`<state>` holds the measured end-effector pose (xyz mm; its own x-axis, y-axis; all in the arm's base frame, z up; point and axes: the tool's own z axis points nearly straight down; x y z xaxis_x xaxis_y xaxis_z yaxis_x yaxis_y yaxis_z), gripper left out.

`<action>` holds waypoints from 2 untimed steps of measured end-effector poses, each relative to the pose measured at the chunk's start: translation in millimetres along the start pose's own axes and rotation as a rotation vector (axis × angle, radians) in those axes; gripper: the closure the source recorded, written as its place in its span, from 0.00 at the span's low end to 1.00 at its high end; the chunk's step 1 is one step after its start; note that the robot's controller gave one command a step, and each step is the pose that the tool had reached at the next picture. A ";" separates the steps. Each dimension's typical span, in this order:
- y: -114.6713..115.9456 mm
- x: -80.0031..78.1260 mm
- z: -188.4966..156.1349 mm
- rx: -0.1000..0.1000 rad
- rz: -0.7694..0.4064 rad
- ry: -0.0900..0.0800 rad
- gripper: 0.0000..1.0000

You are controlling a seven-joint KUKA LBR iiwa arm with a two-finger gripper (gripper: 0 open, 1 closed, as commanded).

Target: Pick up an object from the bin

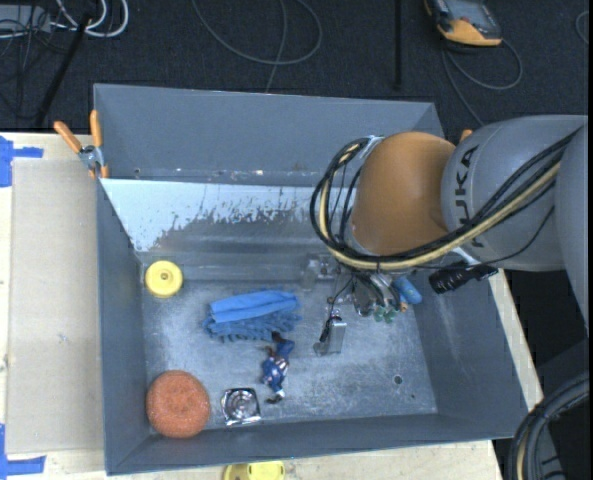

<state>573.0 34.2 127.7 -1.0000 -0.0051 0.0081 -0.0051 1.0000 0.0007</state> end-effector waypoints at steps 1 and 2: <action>-0.1 -1.7 -4.5 0.000 0.001 -0.007 0.00; 72.1 -26.0 41.6 0.001 -0.065 -0.013 0.00</action>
Offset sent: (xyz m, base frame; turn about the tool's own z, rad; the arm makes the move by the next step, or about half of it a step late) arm 0.0301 0.0952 -0.0577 -0.0882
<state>598.3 106.4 86.0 -0.9975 -0.0700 -0.0050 -0.0700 0.9975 0.0002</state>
